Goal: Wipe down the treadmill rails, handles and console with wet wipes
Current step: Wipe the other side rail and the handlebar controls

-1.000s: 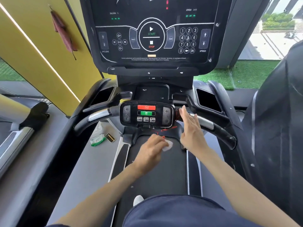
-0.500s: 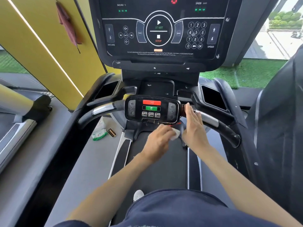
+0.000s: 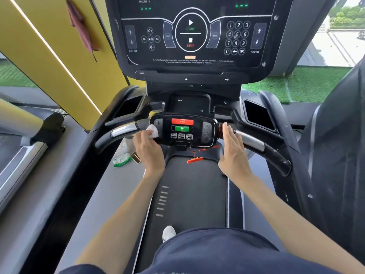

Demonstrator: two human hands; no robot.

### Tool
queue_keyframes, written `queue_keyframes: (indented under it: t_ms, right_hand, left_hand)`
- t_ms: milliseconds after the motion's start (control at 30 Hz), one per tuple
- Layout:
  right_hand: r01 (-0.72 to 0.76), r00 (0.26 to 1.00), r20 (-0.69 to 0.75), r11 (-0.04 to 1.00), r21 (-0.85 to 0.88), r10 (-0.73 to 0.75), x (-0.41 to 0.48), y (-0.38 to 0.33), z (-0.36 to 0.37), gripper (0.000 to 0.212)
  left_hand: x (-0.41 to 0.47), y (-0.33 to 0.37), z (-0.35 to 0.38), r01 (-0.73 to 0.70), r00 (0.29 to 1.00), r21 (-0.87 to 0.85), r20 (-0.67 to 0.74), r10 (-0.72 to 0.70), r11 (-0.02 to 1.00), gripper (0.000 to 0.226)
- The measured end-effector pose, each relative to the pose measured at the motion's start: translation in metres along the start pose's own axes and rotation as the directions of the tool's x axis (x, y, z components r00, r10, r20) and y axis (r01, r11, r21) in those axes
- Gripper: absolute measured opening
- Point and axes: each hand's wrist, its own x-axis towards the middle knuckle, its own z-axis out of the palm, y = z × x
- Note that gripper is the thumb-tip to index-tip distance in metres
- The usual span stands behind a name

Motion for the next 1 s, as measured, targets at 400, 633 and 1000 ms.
queue_keyframes:
  t_ms: [400, 633, 1000]
  right_hand:
    - [-0.001, 1.000, -0.029, 0.999, 0.037, 0.002, -0.001, -0.001, 0.000, 0.092]
    - [-0.017, 1.000, -0.006, 0.999, 0.047, 0.017, 0.000, -0.001, -0.003, 0.093]
    - [0.010, 0.999, 0.048, 1.000, 0.028, -0.011, 0.000, -0.001, -0.012, 0.096]
  left_hand:
    - [-0.060, 0.038, 0.013, -0.484, 0.832, -0.092, 0.262, 0.490, 0.871, 0.025]
    - [-0.035, 0.031, -0.014, -0.678, 0.684, -0.179, 0.203, 0.701, 0.713, 0.025]
    - [-0.078, 0.058, 0.028, -0.605, 0.710, -0.174, 0.322, 0.626, 0.777, 0.021]
